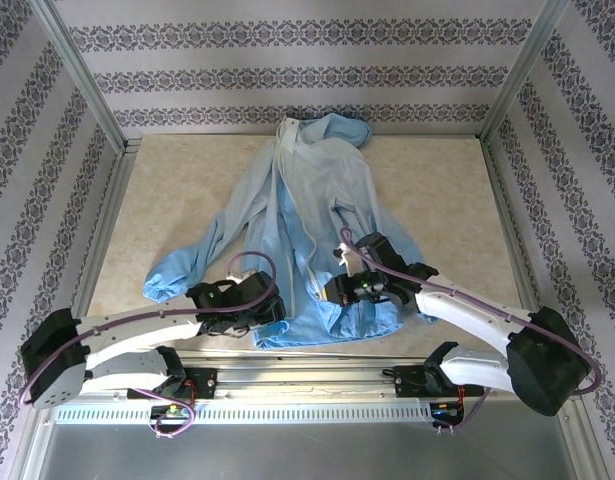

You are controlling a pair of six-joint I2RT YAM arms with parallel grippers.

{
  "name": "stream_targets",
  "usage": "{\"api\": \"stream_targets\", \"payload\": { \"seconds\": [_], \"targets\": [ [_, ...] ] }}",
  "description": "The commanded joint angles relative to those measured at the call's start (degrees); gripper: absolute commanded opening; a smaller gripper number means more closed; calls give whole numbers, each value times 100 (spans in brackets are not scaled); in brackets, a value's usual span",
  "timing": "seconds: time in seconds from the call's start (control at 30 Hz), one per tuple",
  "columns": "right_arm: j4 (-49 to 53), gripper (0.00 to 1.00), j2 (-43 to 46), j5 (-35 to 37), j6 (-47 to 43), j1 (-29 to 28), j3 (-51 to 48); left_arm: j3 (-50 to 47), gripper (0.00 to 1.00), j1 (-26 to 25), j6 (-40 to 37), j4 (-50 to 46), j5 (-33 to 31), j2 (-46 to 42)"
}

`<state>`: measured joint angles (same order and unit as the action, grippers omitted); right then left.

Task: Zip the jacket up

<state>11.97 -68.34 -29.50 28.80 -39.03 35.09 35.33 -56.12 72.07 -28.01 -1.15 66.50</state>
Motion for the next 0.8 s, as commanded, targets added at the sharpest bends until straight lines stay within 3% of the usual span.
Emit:
{"api": "stream_targets", "payload": {
  "seconds": [0.0, 0.17, 0.33, 0.43, 0.6, 0.77],
  "targets": [
    [-65, 0, -180, 8, 130, -162, 6, -594, 66, 56, 660, 1208, 254, 114],
    [-229, 0, -405, 37, 173, -340, 22, -857, 59, 149, 511, 1596, 275, 70],
    [-380, 0, -625, 111, 243, -443, 102, -1057, 24, 370, 138, 1717, 238, -390],
    [-431, 0, -690, 128, 255, -483, 185, -1156, 11, 579, -63, 1650, 300, -736],
    [-473, 0, -808, 167, 223, -500, 269, -1199, 1, 927, -633, 1422, 599, -1015],
    [-485, 0, -857, 189, 201, -501, 306, -1214, 0, 1226, -1162, 1483, 1126, -1039]
  ]
}}
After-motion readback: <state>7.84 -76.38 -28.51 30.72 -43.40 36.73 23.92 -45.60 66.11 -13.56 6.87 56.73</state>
